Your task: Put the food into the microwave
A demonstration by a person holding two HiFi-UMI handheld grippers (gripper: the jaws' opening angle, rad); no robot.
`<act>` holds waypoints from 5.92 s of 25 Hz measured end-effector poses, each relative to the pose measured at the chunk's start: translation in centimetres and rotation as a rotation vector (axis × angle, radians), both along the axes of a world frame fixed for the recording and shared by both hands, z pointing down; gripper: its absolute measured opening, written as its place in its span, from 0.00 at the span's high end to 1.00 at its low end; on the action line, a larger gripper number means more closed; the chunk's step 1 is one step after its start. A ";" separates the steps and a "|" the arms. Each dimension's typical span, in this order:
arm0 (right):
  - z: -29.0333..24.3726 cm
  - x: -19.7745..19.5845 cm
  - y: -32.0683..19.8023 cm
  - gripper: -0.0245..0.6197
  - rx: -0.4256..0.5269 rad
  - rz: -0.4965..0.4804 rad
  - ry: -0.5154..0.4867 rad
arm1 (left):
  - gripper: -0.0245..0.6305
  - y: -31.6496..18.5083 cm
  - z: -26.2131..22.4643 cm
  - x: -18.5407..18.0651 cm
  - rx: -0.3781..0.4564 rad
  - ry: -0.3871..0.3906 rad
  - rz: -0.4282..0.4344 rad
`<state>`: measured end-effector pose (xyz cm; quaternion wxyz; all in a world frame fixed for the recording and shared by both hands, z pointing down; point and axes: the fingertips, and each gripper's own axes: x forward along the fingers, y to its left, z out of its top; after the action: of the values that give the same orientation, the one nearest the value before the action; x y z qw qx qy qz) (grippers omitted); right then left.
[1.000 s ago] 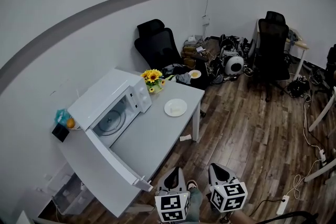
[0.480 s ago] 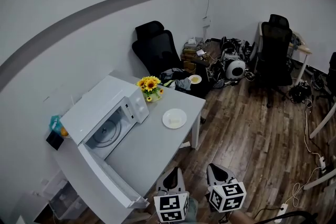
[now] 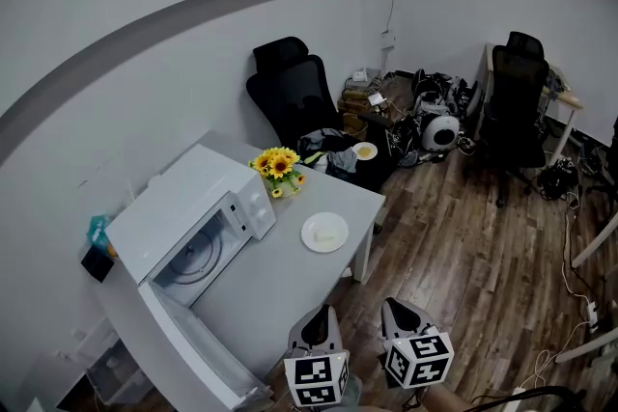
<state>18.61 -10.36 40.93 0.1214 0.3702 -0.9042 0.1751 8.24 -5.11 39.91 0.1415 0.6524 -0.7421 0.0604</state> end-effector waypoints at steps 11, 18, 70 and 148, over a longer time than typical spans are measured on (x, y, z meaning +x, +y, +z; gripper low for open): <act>-0.7 -4.7 -5.5 0.94 0.026 -0.056 0.031 | 0.96 -4.6 0.0 -3.4 0.004 0.033 -0.046; -1.1 -7.8 -8.5 0.94 0.058 -0.090 0.047 | 0.96 -7.3 0.6 -6.4 0.010 0.059 -0.089; 2.1 -21.3 -24.3 0.94 -0.085 -0.455 -0.006 | 0.96 -20.9 4.0 -16.4 -0.114 0.168 -0.430; 21.0 -22.8 -27.4 0.87 -0.374 -0.525 0.340 | 0.85 -20.2 22.9 -18.7 -0.376 0.632 -0.647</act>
<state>-4.18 -37.78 61.92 0.3766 0.1209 -0.8875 0.2364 -10.44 -25.32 62.86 0.4866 0.3378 -0.8038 -0.0546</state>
